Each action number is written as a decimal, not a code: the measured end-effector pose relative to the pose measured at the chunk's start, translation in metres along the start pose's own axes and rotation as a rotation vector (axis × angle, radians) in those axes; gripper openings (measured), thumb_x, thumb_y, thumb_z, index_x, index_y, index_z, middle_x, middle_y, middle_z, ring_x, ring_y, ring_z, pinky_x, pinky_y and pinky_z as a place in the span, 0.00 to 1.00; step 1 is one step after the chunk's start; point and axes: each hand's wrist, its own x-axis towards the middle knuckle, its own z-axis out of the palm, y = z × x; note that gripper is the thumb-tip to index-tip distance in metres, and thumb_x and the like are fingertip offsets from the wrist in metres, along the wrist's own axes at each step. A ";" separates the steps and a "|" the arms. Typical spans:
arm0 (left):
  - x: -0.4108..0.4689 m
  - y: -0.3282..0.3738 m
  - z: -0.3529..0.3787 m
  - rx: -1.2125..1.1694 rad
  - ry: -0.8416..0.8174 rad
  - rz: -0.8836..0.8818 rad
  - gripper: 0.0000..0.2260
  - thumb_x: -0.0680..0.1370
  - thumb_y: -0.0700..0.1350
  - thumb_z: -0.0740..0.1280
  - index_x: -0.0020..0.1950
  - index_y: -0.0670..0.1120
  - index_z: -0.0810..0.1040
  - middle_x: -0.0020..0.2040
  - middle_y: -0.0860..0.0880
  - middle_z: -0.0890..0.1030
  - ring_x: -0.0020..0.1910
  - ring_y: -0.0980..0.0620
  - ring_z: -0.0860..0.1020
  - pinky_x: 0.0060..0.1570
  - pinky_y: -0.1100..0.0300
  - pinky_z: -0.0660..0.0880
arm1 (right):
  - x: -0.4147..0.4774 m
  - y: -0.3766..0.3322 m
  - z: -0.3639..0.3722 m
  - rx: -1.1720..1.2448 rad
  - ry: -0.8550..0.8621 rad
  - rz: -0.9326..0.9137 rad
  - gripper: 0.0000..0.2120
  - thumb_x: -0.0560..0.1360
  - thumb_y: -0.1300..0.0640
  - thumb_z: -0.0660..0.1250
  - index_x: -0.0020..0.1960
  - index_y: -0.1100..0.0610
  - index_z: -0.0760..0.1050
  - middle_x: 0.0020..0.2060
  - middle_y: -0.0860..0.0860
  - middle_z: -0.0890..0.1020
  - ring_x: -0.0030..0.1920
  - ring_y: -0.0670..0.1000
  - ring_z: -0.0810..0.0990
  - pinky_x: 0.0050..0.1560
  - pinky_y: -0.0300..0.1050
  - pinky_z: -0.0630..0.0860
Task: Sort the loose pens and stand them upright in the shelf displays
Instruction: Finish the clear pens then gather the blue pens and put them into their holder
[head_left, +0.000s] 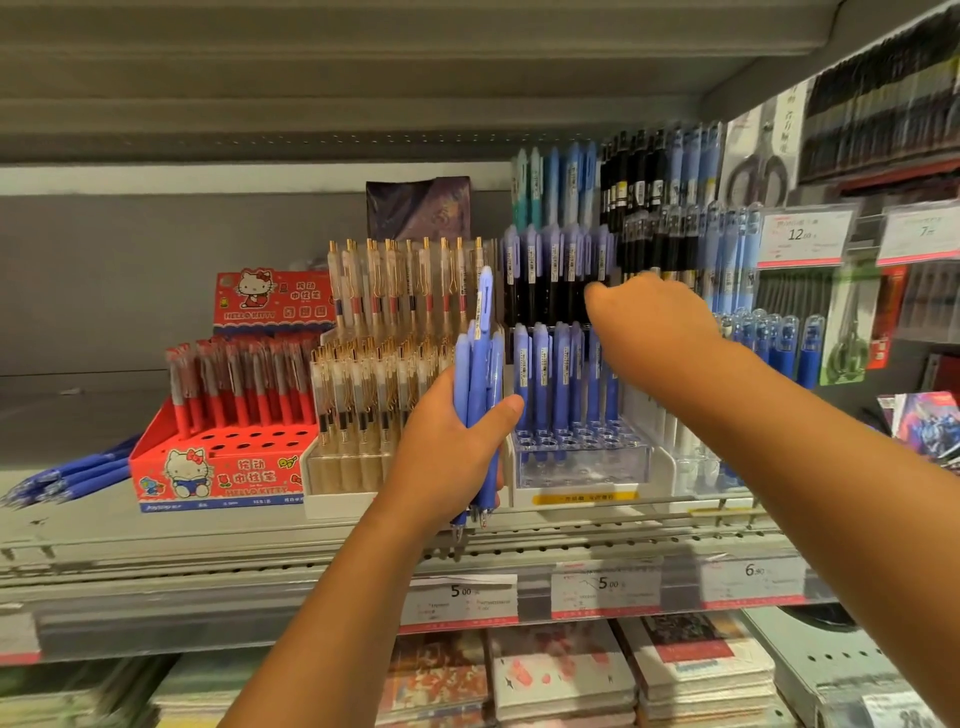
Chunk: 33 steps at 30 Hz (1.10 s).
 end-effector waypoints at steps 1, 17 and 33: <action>0.000 -0.001 0.000 -0.006 -0.004 0.006 0.07 0.79 0.51 0.67 0.55 0.56 0.73 0.32 0.57 0.77 0.28 0.51 0.77 0.35 0.53 0.78 | -0.001 -0.002 0.001 0.028 0.046 -0.018 0.15 0.76 0.72 0.60 0.61 0.64 0.70 0.32 0.56 0.69 0.39 0.57 0.70 0.41 0.50 0.65; -0.002 0.001 0.000 -0.065 -0.103 0.050 0.21 0.75 0.54 0.69 0.67 0.56 0.70 0.30 0.54 0.79 0.26 0.51 0.77 0.29 0.61 0.76 | -0.037 -0.043 0.016 1.731 -0.206 0.156 0.10 0.75 0.61 0.72 0.40 0.48 0.85 0.36 0.48 0.85 0.35 0.45 0.83 0.38 0.39 0.80; 0.000 -0.003 0.002 -0.137 -0.014 0.027 0.04 0.81 0.48 0.65 0.47 0.51 0.74 0.32 0.50 0.77 0.24 0.46 0.73 0.24 0.56 0.74 | -0.031 -0.026 0.010 1.850 0.057 0.416 0.17 0.75 0.67 0.69 0.61 0.56 0.72 0.49 0.60 0.83 0.46 0.58 0.85 0.37 0.45 0.82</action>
